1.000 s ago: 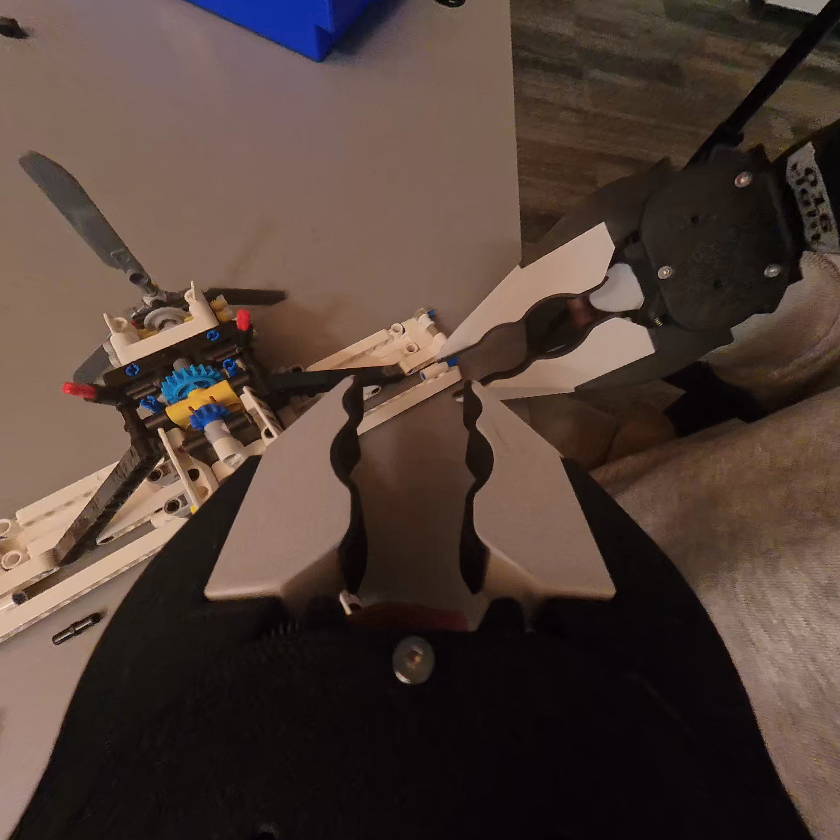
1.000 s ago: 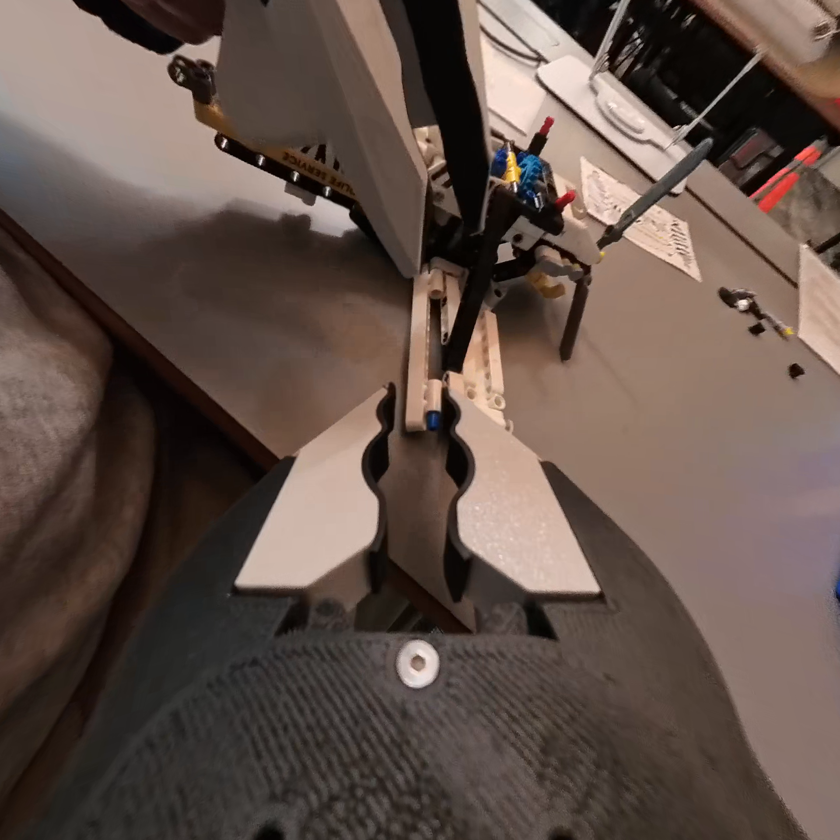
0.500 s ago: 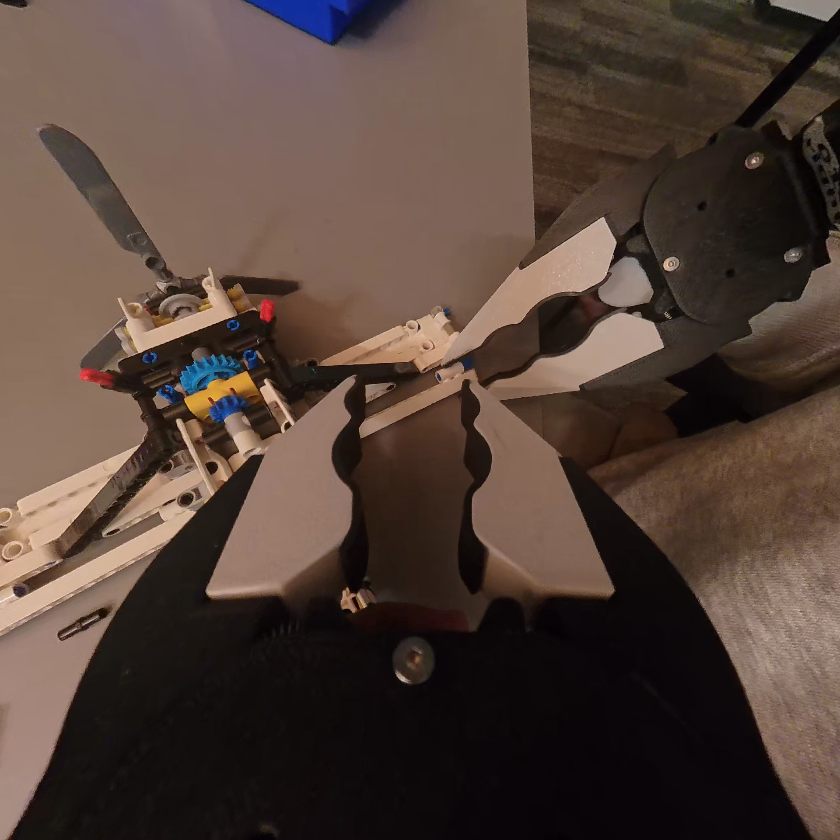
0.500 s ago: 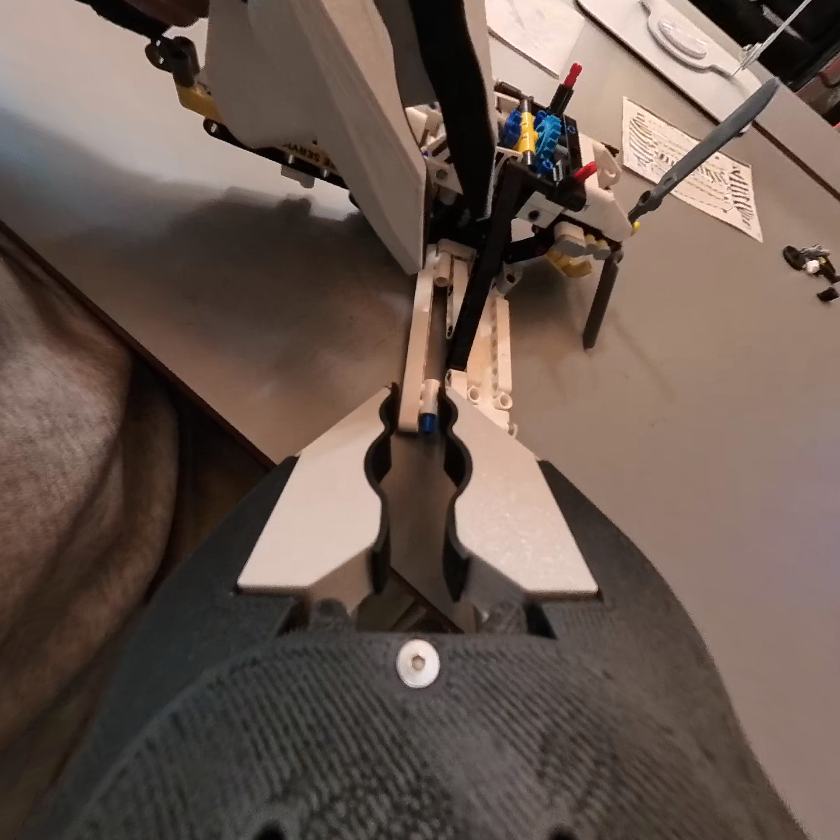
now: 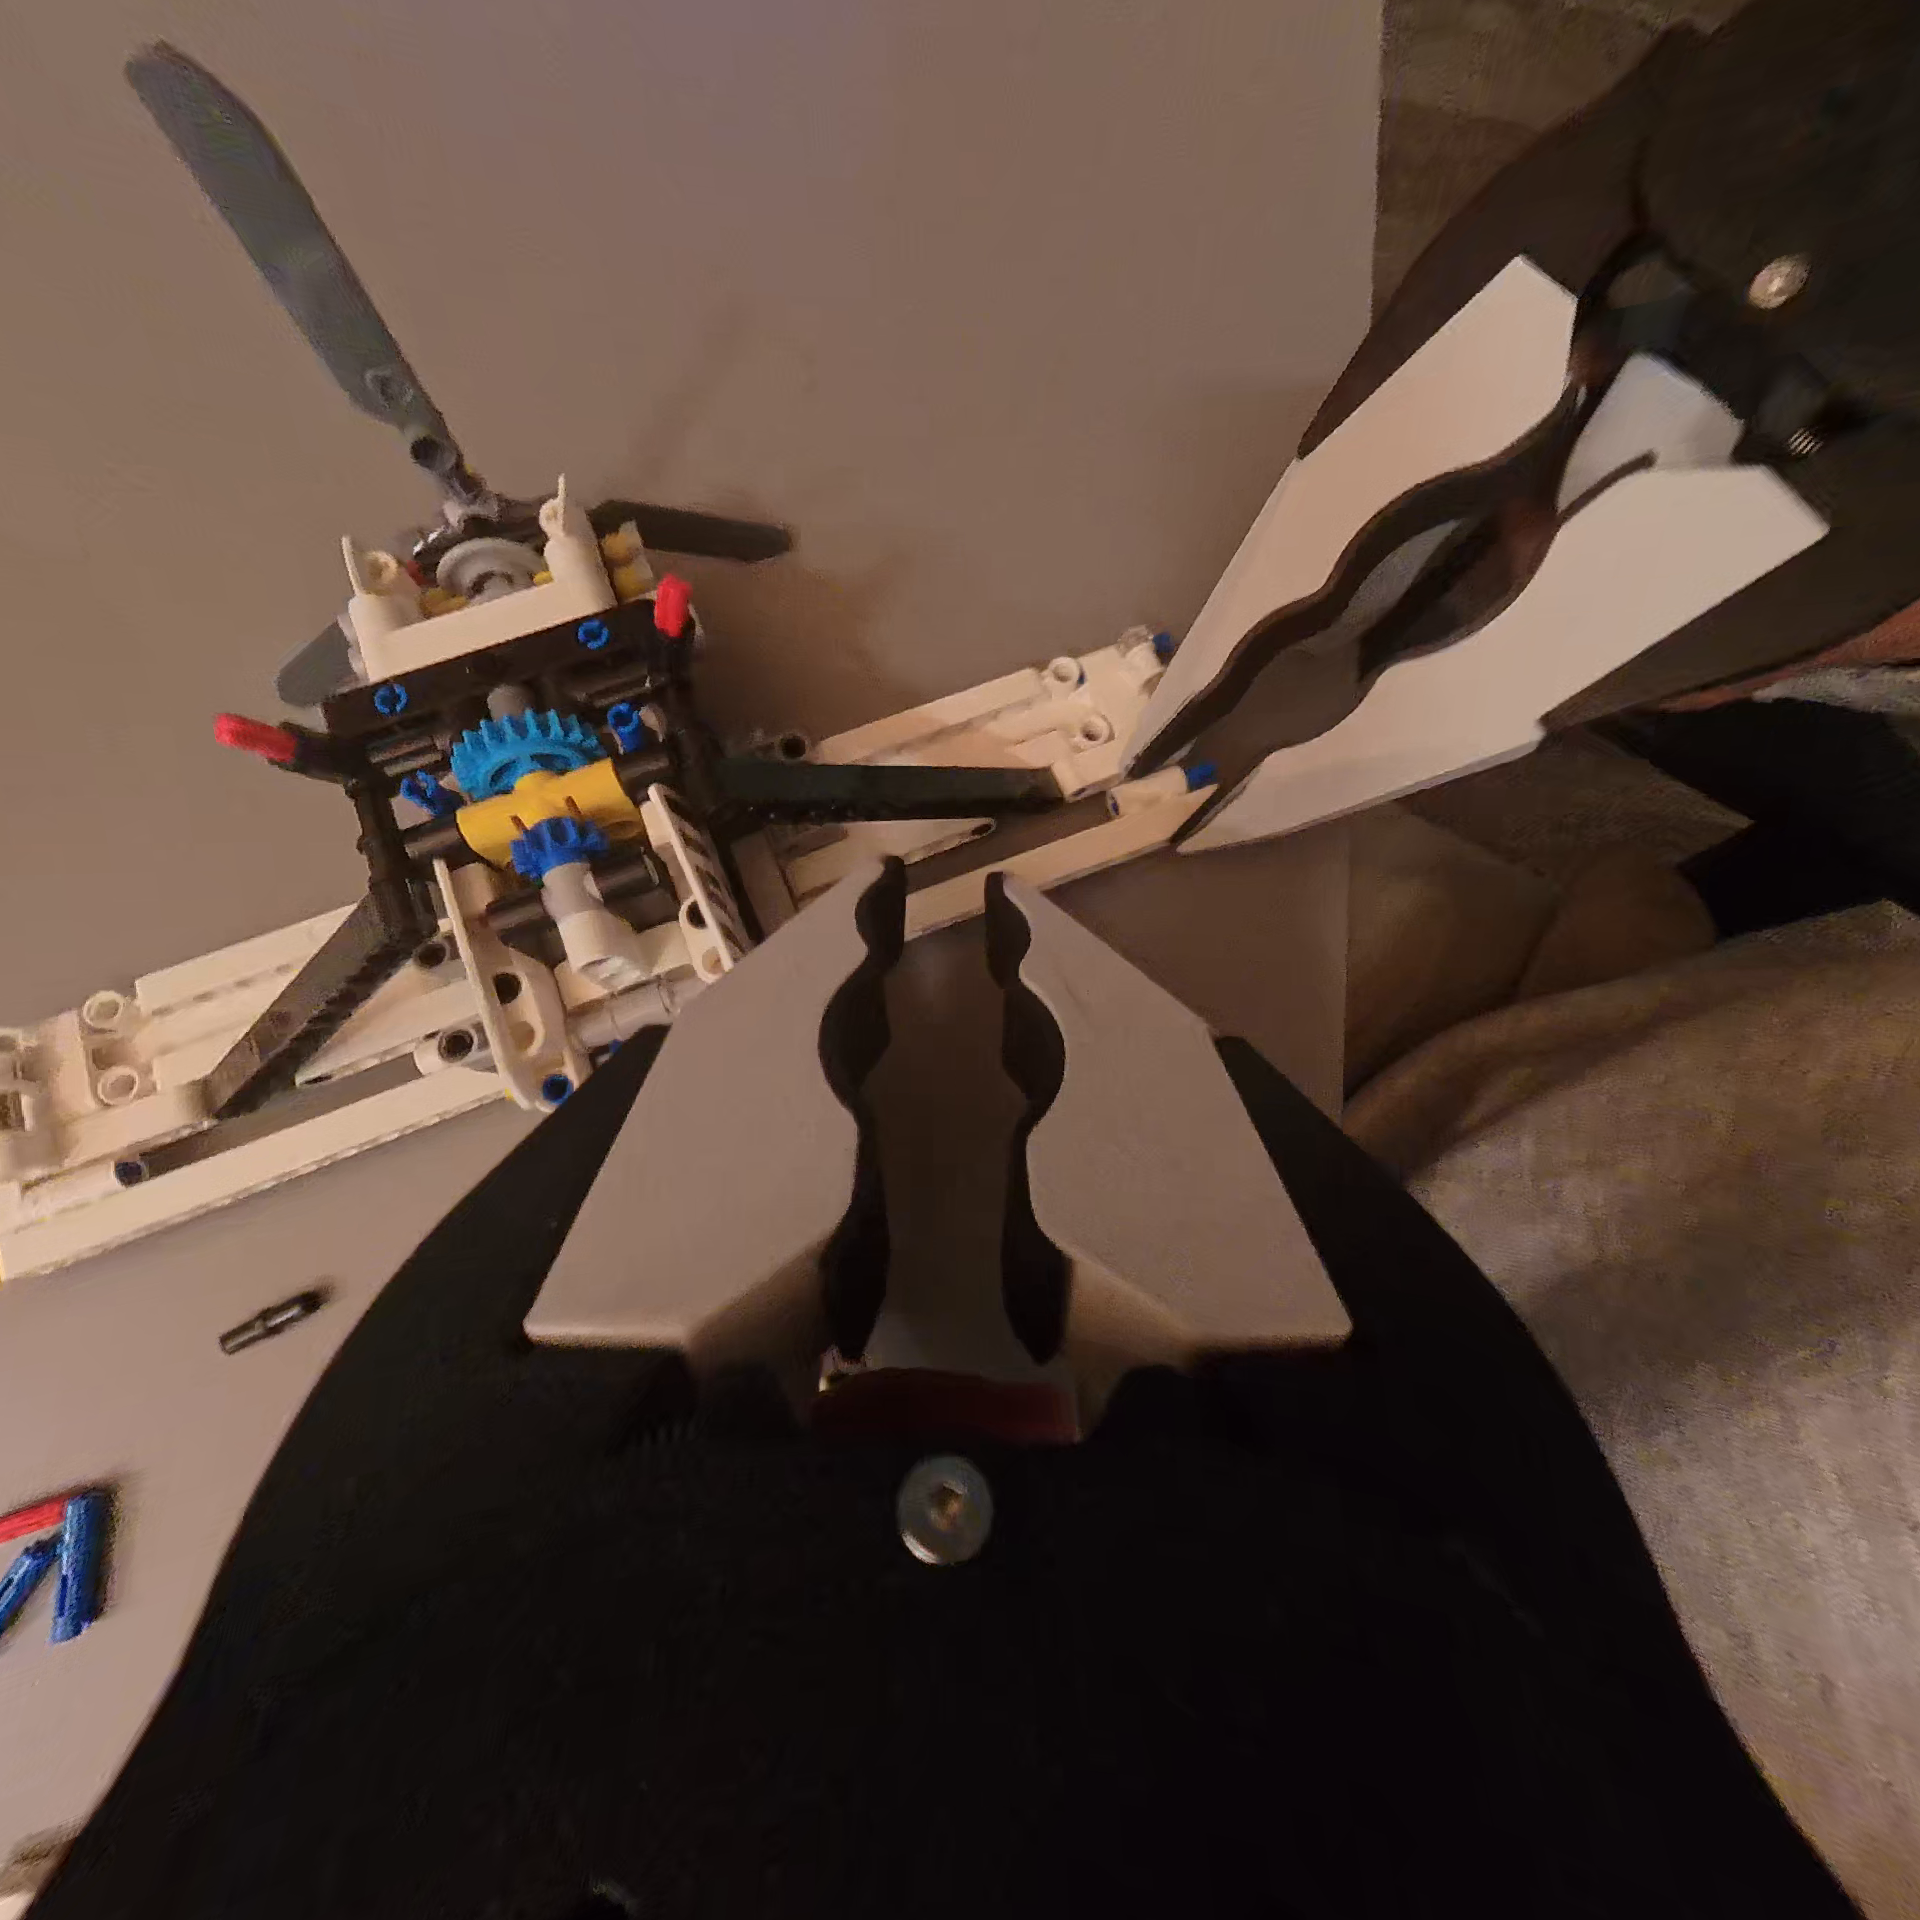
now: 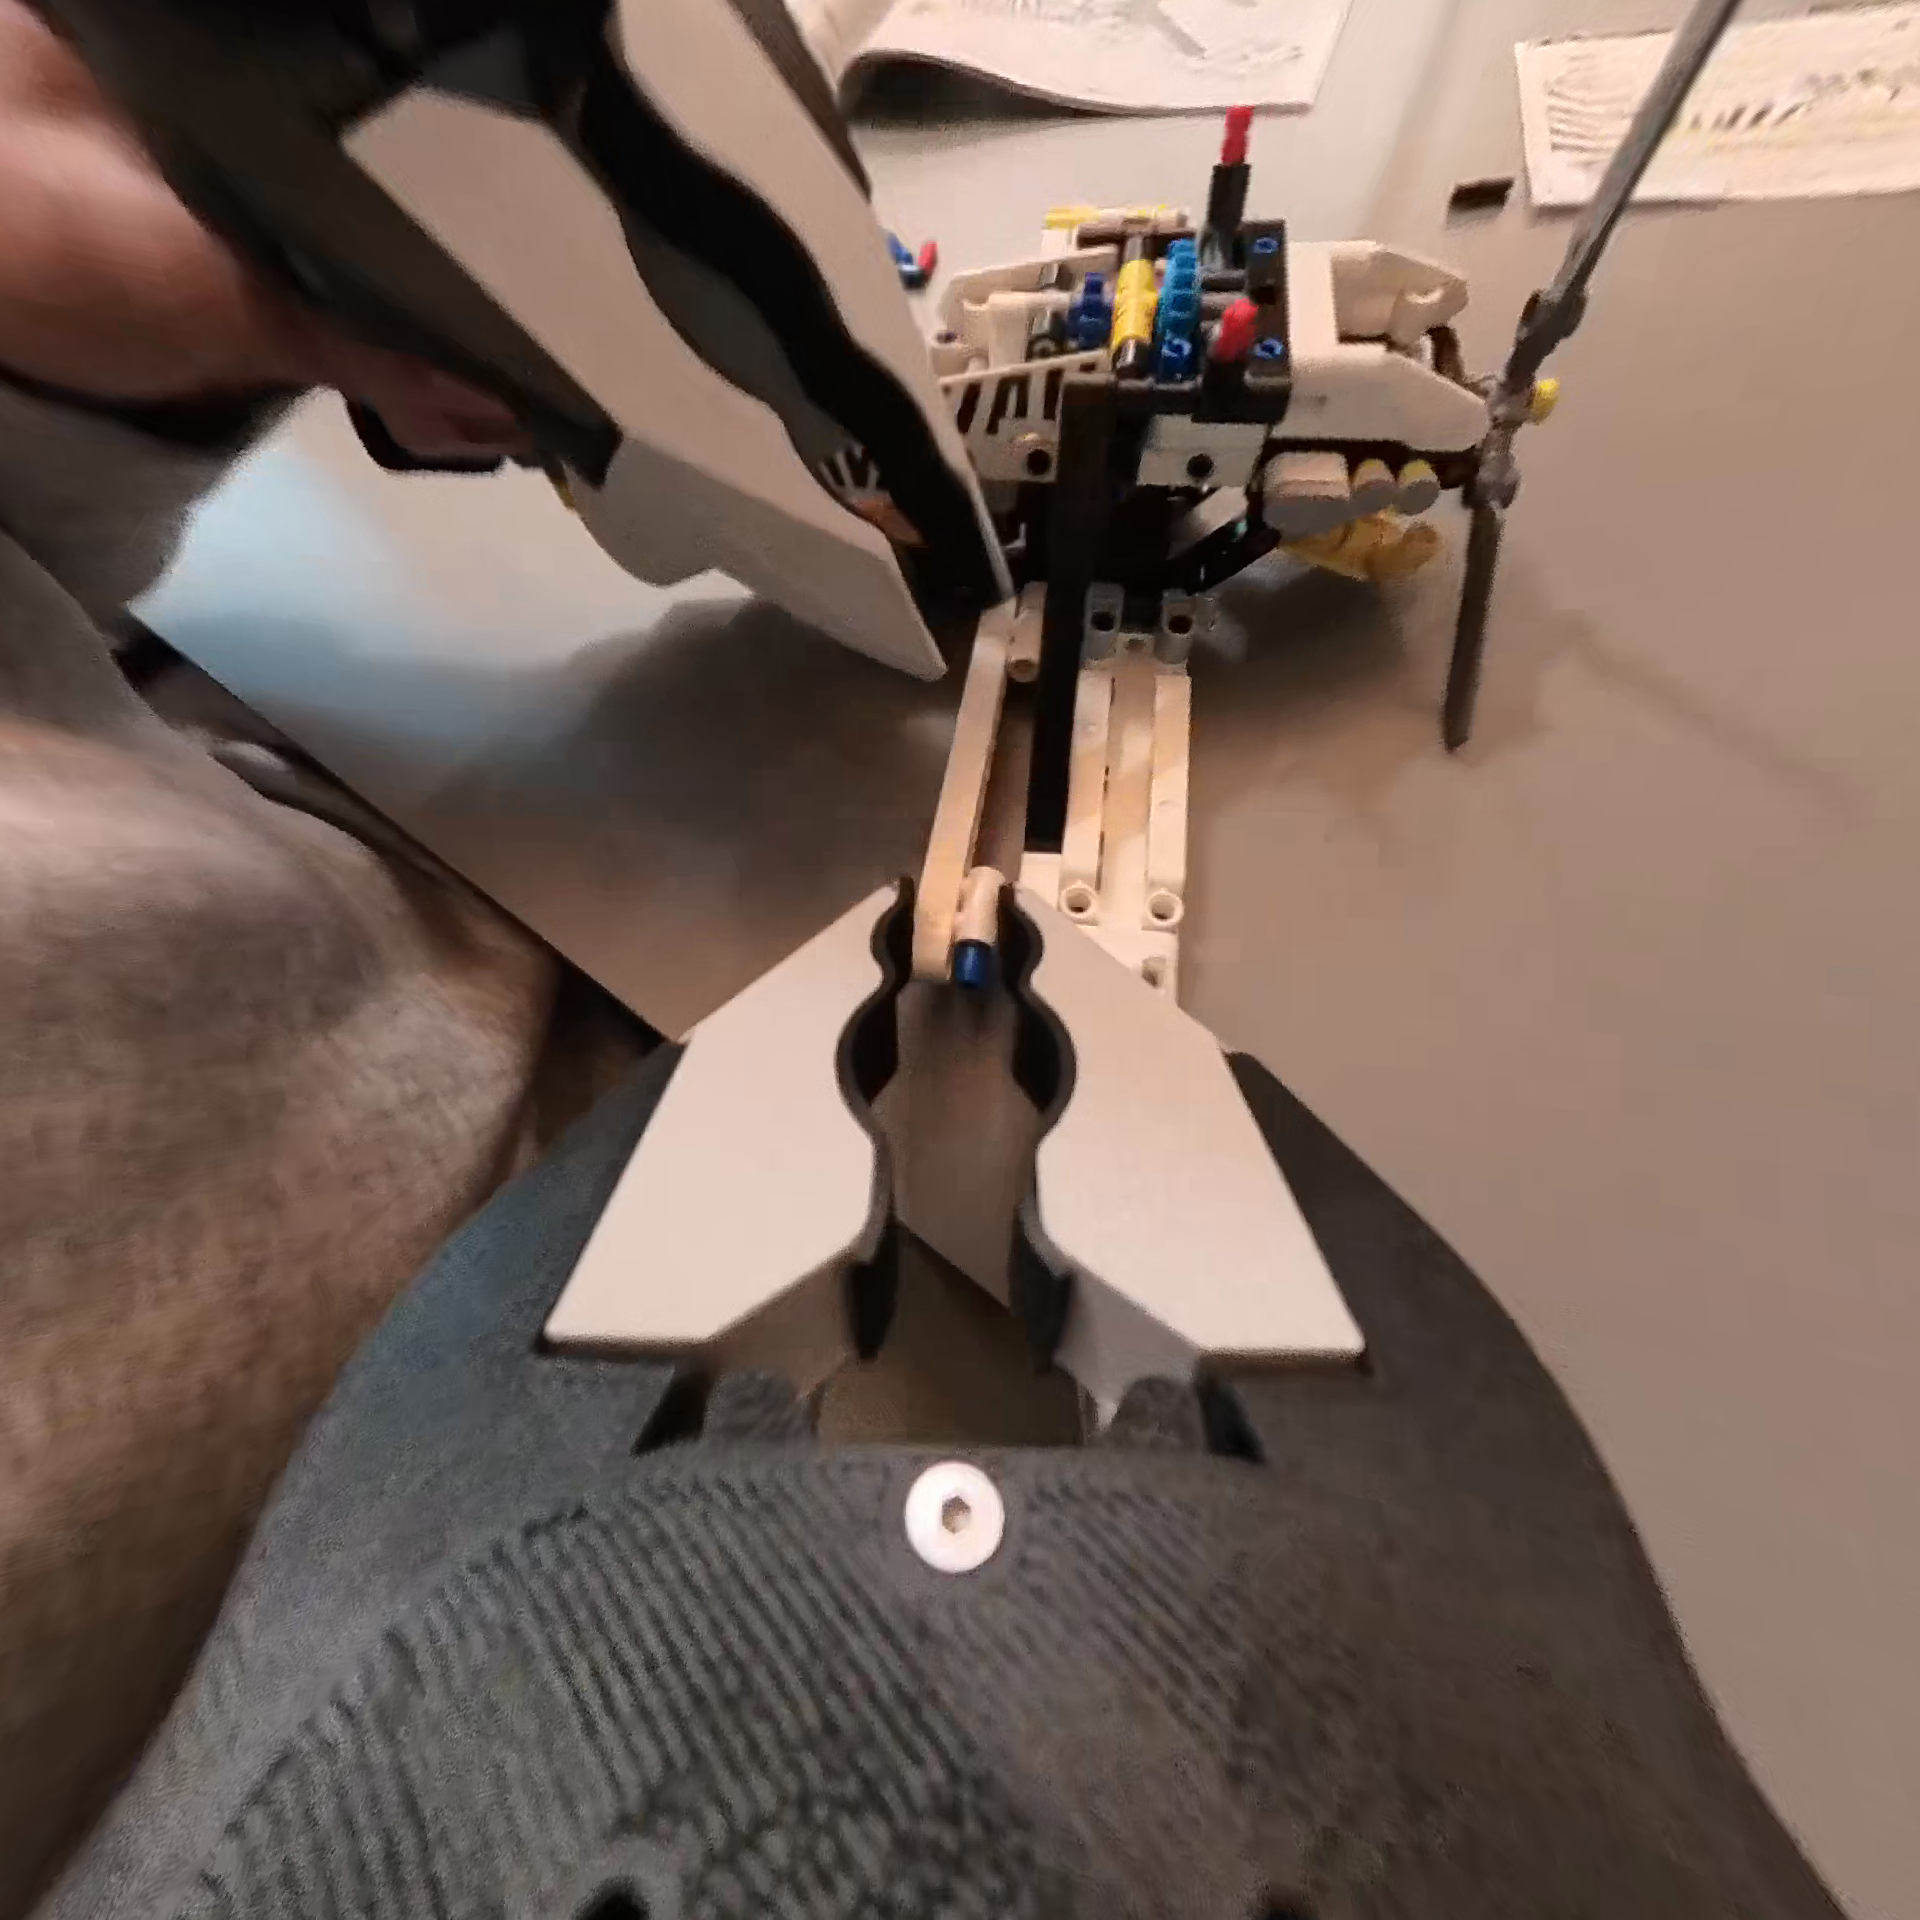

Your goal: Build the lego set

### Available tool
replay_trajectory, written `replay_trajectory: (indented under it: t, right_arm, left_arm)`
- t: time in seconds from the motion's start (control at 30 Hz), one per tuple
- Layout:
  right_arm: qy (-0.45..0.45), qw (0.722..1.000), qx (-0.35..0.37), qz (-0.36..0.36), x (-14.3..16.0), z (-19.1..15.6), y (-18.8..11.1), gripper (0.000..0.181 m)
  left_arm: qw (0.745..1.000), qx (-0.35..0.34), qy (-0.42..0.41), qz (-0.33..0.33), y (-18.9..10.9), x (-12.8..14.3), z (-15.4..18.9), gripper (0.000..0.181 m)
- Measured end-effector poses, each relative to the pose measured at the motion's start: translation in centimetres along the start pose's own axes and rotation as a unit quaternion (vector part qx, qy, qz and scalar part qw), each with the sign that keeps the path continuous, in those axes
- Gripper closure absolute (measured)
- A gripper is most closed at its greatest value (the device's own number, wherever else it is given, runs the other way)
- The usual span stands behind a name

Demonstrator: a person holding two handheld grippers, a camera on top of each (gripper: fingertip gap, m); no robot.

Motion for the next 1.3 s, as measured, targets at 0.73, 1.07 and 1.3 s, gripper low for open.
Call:
replay_trajectory:
  t: [0.73, 1.07, 1.3]
  right_arm:
    - [-0.055, 0.997, 0.06, 0.018, 0.8, -1.1, -0.7, 0.181]
    - [-0.071, 0.996, 0.057, 0.023, 0.1, -1.5, -0.1, 0.167]
    - [-0.072, 0.996, 0.058, 0.002, 0.9, -1.6, -0.1, 0.168]
  left_arm:
    - [0.991, -0.117, -0.038, 0.06, -2.1, -1.1, -2.0, 0.139]
    - [0.989, -0.132, -0.038, 0.05, -1.8, -1.3, -2.0, 0.139]
    - [0.988, -0.141, -0.041, 0.05, -1.6, -1.4, -2.0, 0.141]
Point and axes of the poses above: each gripper's, where its closed fingertips meet, y out along the fingers, x out of its underside, z = x × y across the jaws, the point moved 8 cm from there along -y, back along the fingers, and after that the axes turned 3 degrees about x, right-handed, at the moved point
